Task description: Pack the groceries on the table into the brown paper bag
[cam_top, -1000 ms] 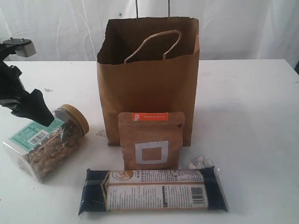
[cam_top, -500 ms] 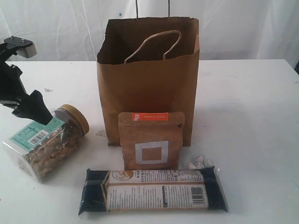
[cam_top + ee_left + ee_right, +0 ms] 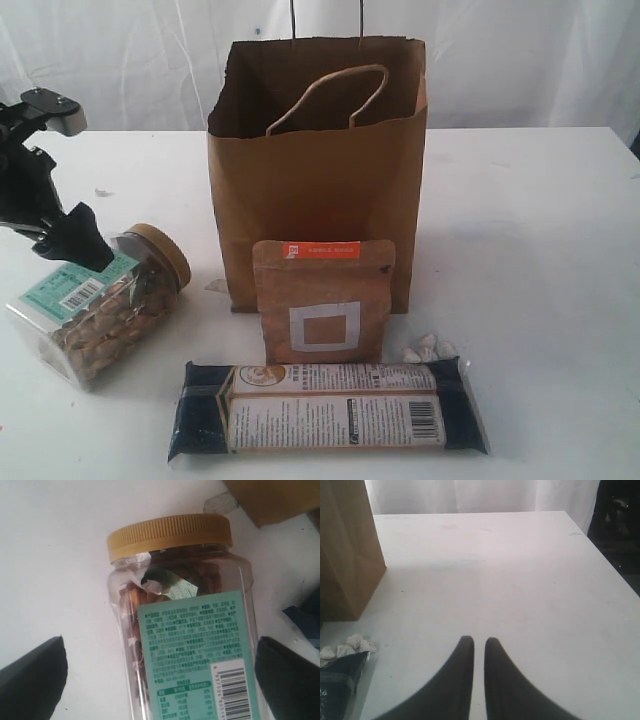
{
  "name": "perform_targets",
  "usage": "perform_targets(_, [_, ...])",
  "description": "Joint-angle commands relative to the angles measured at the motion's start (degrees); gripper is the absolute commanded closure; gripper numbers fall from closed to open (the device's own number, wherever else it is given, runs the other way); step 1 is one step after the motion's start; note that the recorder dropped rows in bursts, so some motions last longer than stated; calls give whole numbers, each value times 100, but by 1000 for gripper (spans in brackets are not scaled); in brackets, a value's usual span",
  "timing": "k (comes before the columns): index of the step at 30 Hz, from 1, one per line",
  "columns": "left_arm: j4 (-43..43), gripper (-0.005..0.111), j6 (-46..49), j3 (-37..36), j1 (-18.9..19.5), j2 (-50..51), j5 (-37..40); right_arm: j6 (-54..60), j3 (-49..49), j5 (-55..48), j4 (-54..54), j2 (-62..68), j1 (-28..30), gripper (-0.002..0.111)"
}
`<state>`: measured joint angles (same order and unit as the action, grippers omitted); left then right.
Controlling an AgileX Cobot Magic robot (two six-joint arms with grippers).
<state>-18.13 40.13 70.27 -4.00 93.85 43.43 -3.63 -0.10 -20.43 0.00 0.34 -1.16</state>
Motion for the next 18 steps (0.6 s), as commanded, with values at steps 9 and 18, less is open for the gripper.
perform_targets(9, [-289, 2, 77, -46, -10, 494, 461, -9, 10, 35, 0, -34, -18, 100])
perform_targets(18, [532, 2, 64, -46, -10, 494, 243, -115, 10, 35, 0, -34, -18, 100])
